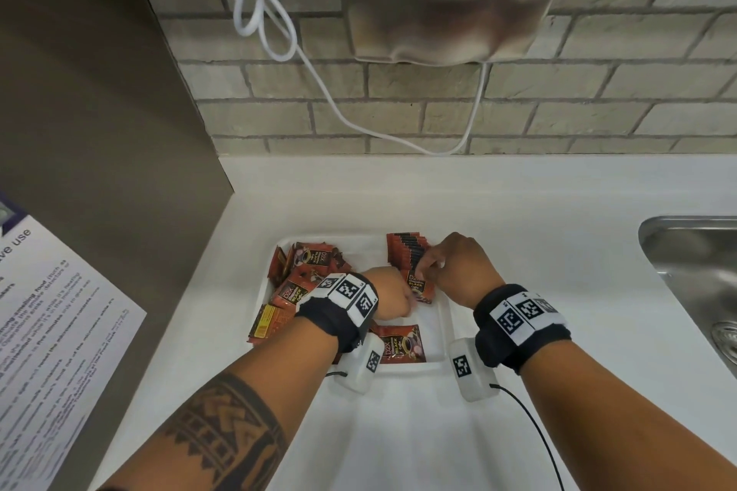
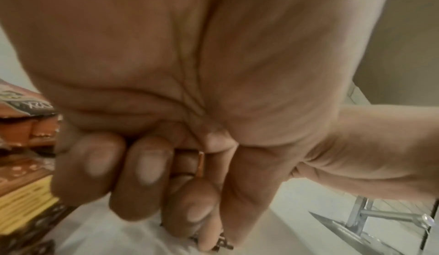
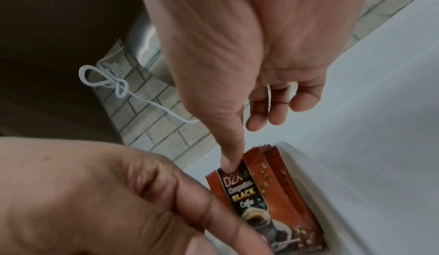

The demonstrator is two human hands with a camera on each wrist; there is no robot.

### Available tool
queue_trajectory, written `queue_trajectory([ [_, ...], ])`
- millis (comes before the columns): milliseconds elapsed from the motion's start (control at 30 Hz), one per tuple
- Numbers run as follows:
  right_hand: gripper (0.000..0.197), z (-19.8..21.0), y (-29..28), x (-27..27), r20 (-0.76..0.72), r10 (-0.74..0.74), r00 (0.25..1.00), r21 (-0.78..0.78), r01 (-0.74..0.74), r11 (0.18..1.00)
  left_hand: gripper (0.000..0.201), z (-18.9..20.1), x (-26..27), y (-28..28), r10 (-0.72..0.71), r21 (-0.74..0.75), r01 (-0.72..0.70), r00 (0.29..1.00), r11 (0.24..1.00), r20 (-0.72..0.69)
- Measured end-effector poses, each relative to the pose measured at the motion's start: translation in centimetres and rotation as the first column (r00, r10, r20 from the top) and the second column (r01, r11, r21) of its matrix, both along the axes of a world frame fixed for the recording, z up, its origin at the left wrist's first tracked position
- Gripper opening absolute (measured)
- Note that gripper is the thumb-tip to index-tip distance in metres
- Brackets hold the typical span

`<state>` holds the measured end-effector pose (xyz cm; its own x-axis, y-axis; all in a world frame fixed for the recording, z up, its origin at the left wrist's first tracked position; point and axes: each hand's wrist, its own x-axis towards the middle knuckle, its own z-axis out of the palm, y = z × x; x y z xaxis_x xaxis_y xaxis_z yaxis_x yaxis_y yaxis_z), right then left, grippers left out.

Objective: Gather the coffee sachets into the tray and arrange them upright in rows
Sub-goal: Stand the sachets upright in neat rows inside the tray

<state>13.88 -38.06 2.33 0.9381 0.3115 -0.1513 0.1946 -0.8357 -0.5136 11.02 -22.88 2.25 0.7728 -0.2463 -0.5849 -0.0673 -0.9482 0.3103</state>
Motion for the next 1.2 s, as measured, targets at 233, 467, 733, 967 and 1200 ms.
queue_trajectory([
  [233, 0.022, 0.1, 0.3, 0.1, -0.015, 0.014, 1.0, -0.051, -0.015, 0.999, 0.046, -0.6, 0.8, -0.9, -0.147, 0.139, 0.152, 0.988, 0.979, -0.043],
  [467, 0.021, 0.4, 0.2, 0.5, -0.037, 0.026, 0.999, -0.018, -0.027, 0.999, 0.046, -0.9, 1.1, -1.2, -0.142, 0.142, 0.145, 0.989, 0.979, -0.027],
  [733, 0.017, 1.3, 0.2, 0.1, -0.075, 0.035, 0.997, 0.021, -0.033, 0.999, 0.05, -1.0, 1.2, -1.4, -0.103, 0.129, 0.108, 0.994, 0.986, -0.045],
  [967, 0.015, 2.1, 0.0, -0.4, -0.082, 0.032, 0.996, 0.03, -0.03, 0.999, 0.047, -0.6, 1.0, -1.3, -0.106, 0.108, 0.111, 0.993, 0.988, -0.056],
  [1200, 0.014, 2.4, -0.2, -1.0, -0.021, 0.015, 1.0, 0.14, -0.012, 0.99, 0.045, 0.0, 0.7, -1.4, -0.117, 0.092, 0.123, 0.991, 0.988, -0.069],
])
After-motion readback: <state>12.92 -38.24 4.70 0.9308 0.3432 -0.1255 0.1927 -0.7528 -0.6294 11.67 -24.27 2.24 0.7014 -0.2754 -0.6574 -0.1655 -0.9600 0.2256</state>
